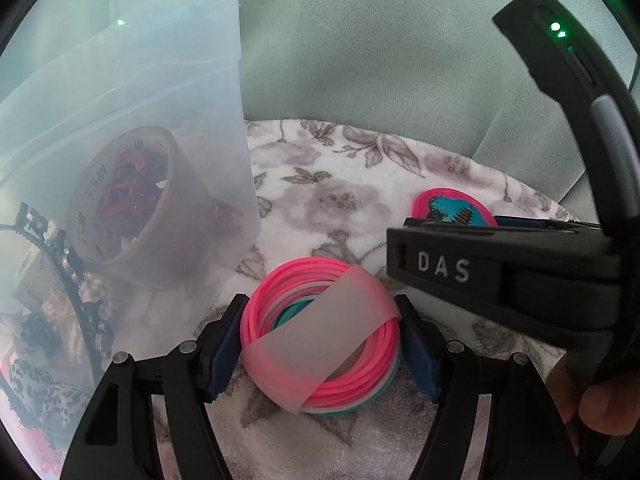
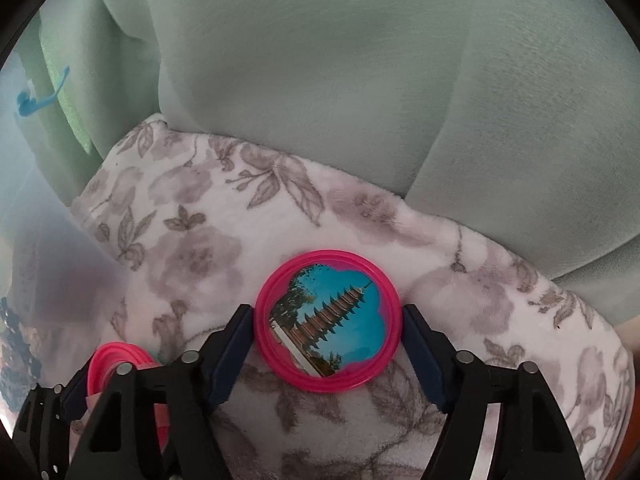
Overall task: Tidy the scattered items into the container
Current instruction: 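Close the right tool on the pink round mirror's rim, then lift the hair ties and mirror and carry both over the clear box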
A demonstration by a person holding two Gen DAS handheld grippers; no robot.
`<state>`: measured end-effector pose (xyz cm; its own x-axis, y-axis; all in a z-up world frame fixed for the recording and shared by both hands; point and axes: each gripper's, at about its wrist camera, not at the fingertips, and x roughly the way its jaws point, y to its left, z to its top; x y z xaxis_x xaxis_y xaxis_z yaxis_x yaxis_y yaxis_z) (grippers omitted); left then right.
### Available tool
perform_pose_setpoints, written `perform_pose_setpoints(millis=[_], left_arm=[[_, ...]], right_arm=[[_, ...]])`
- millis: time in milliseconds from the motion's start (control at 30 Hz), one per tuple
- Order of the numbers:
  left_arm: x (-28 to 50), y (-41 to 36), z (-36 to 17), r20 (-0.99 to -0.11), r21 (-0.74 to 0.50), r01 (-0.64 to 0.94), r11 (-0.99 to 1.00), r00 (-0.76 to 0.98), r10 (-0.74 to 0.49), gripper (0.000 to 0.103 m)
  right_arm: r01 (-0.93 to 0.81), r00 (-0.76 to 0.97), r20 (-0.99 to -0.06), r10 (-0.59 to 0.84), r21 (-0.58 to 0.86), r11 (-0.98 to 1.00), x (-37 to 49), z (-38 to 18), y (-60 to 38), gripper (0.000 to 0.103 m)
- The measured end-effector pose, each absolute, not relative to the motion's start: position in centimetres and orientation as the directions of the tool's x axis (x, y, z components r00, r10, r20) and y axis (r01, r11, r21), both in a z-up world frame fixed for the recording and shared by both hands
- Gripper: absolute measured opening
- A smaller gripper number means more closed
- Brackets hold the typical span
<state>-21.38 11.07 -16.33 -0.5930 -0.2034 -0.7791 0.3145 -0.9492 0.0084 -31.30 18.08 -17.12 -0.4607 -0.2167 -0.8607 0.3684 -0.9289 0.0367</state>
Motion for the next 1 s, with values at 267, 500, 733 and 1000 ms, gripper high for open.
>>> perform_pose_setpoints(millis=[267, 500, 733, 1000], left_arm=[[-21.6, 11.3, -16.3, -0.782, -0.002, 0.312, -0.950, -0.592, -0.193, 0.073], [-21.6, 11.4, -16.4, -0.783, 0.000, 0.310, -0.951, -0.592, -0.193, 0.073], [-21.6, 11.7, -16.1, -0.786, 0.023, 0.303, -0.953, -0.583, -0.204, 0.072], [-18.5, 13.5, -13.6, -0.786, 0.003, 0.256, -0.967, -0.597, -0.160, 0.072]], right_arm=[[0.327, -0.456, -0.863, -0.218, 0.065, -0.943, -30.3, -16.2, 19.1, 0.076], [0.224, -0.472, -0.860, -0.195, 0.097, -0.970, -27.8, -14.4, 21.8, 0.076], [0.095, -0.465, -0.864, -0.191, 0.166, -0.982, -23.7, -13.2, 24.7, 0.076], [0.010, -0.477, -0.854, -0.207, 0.231, -0.973, -18.1, -11.3, 27.5, 0.075]])
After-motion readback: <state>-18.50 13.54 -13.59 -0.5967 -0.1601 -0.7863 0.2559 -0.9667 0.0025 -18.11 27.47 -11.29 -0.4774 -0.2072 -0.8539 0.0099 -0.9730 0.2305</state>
